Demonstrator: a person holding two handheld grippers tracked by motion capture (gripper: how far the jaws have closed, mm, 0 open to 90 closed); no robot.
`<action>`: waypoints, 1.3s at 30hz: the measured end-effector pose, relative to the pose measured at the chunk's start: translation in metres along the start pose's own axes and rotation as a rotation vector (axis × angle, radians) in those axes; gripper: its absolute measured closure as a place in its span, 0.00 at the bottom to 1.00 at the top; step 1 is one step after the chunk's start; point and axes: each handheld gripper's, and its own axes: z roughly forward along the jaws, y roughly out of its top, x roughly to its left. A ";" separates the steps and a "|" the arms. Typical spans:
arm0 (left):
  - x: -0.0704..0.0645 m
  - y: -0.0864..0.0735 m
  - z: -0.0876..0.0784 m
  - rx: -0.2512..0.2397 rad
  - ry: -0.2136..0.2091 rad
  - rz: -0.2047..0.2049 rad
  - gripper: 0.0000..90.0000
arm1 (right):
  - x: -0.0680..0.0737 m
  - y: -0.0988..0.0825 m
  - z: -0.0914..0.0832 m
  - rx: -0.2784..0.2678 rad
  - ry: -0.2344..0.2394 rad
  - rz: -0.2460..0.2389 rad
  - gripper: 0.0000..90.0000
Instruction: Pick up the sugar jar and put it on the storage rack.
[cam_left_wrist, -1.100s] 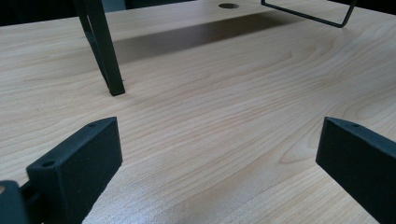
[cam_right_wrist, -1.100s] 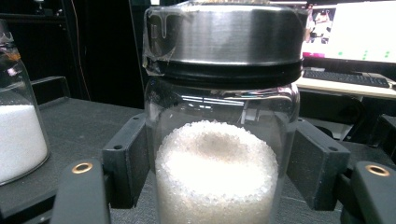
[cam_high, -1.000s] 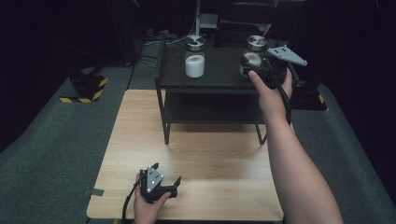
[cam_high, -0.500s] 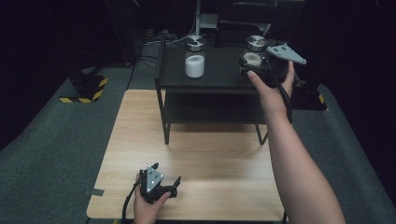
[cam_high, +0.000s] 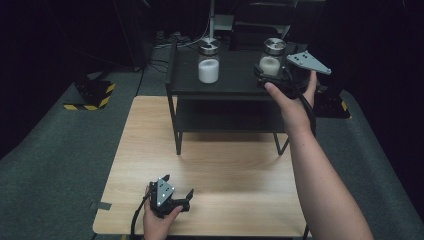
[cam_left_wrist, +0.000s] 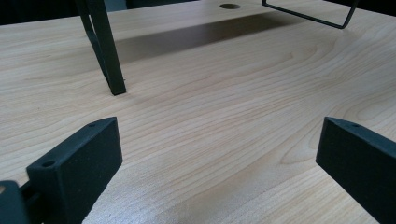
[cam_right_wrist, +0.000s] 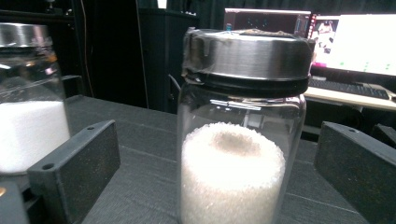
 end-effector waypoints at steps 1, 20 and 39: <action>0.000 0.000 0.000 0.001 0.001 -0.001 0.01 | 0.000 -0.001 -0.002 -0.003 0.003 0.001 0.00; -0.001 0.001 0.000 0.004 0.003 0.007 0.01 | -0.002 -0.031 -0.044 -0.045 0.053 -0.024 0.00; -0.002 0.001 0.000 0.003 0.007 0.013 0.01 | -0.004 -0.087 -0.085 -0.063 0.121 -0.033 0.00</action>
